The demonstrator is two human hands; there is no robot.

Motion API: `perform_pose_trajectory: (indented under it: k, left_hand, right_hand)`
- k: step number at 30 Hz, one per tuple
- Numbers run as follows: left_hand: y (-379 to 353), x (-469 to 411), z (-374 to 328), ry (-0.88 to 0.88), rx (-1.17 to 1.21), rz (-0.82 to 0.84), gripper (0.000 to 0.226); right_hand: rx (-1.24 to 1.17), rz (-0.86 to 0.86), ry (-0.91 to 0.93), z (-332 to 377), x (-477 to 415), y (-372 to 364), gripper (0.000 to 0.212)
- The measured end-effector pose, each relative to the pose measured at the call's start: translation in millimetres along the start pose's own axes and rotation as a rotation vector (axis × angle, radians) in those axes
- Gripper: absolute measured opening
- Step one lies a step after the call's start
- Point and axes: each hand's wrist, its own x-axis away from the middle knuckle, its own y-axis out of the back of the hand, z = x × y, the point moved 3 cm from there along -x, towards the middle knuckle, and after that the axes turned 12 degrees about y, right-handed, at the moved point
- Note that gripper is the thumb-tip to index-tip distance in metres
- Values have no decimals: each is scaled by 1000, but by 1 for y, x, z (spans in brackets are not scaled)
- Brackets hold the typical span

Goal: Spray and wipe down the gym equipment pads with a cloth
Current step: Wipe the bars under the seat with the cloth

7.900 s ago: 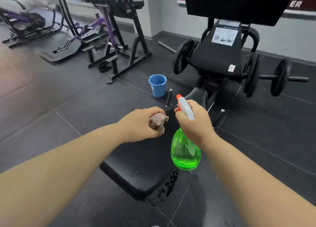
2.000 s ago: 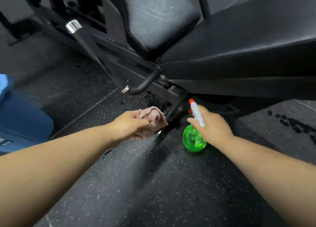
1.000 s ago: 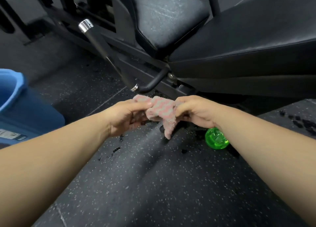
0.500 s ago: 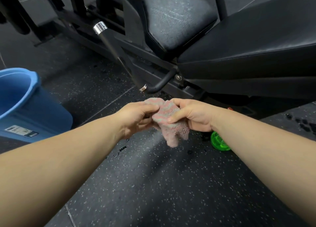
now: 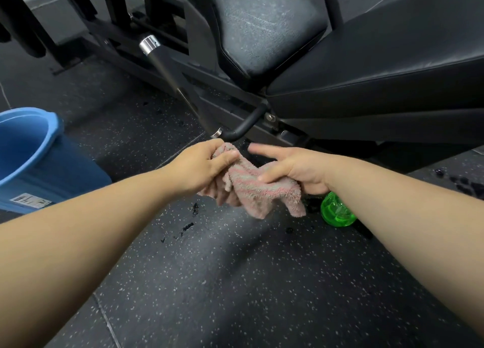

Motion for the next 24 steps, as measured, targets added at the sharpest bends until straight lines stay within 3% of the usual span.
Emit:
perform_pose_trajectory:
  k: [2,4,7,12,15,17,20,22,24]
  left_hand:
    - [2,1,-1,23,23,34,37]
    - [4,1,3,68,48,133,39]
    - [5,-1,12,99,-78,238,30]
    - [9,-4,30,195,48,275,10]
    - [15,-8,36,203,32,216,36]
    - [18,-14,42,224,166,84,43]
    - [15,-16,43,389,593,-111,29]
    - [-2,-13,40,584,946,5,40]
    - [-17,-9,38,697,1010,146,37]
  right_hand:
    - [264,-60,4,-2,-2,2,34]
    - [469,-195,76,0,-5,6,19]
    - [522,-278,113,3,-4,12,17]
    - [425,-268,112,-4,-5,15,34]
    - [535,-237,76,-5,-6,16,27]
    - [553,-217,40,-5,-4,18,15]
    - [377,-236,79,1,-6,20,16]
    - [153,-218,142,7,-6,17,9]
    - [-34,-128,126,12,-6,10,30]
